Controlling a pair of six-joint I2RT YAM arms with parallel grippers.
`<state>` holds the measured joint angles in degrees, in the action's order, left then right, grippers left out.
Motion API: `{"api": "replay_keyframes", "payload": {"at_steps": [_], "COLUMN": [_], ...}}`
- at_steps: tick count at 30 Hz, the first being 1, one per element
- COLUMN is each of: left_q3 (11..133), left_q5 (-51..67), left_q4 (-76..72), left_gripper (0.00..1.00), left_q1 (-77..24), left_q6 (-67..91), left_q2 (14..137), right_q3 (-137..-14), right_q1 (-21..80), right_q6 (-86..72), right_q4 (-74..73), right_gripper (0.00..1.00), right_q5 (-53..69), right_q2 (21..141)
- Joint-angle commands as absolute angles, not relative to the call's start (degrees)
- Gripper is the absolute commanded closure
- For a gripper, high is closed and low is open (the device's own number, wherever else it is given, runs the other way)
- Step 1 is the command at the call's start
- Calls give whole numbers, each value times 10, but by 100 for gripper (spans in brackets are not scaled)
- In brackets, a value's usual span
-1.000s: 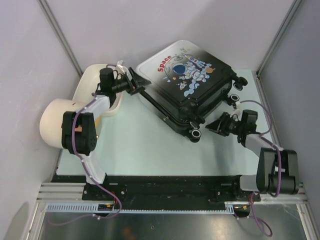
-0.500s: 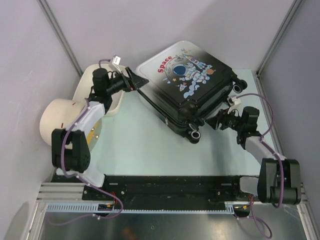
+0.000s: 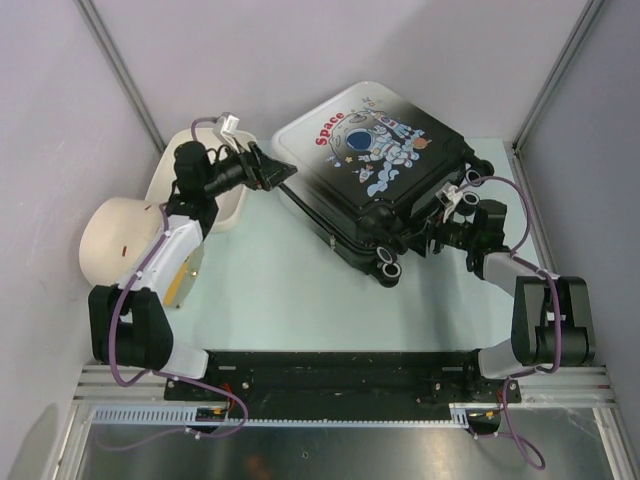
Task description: Open, take out, and arrange the luggage
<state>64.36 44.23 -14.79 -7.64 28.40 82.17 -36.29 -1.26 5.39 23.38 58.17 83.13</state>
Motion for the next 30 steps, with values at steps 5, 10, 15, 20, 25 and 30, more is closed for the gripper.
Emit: {"api": "replay_keyframes", "payload": {"at_steps": [5, 10, 15, 20, 25, 30], "left_q3": [681, 685, 684, 684, 680, 676], "left_q5": [457, 462, 459, 460, 460, 459], "left_q4": [-153, -150, -147, -146, -146, -146], "left_gripper": [10, 11, 11, 11, 11, 11], "left_q1": [-83, -83, -81, -78, -78, -78], "left_q6": [272, 261, 259, 258, 259, 259], "left_q2": [829, 828, 830, 824, 824, 825], "right_q3": [-426, -427, -384, -349, -293, -278], "right_q1": [28, 60, 119, 121, 142, 170], "right_q6": [26, 3, -110, -143, -169, -150], "right_q4": [211, 220, 336, 376, 460, 507], "right_gripper": [40, 44, 44, 44, 42, 46], "right_q5": [563, 577, 530, 442, 390, 359], "right_q2": [881, 888, 881, 875, 874, 888]}}
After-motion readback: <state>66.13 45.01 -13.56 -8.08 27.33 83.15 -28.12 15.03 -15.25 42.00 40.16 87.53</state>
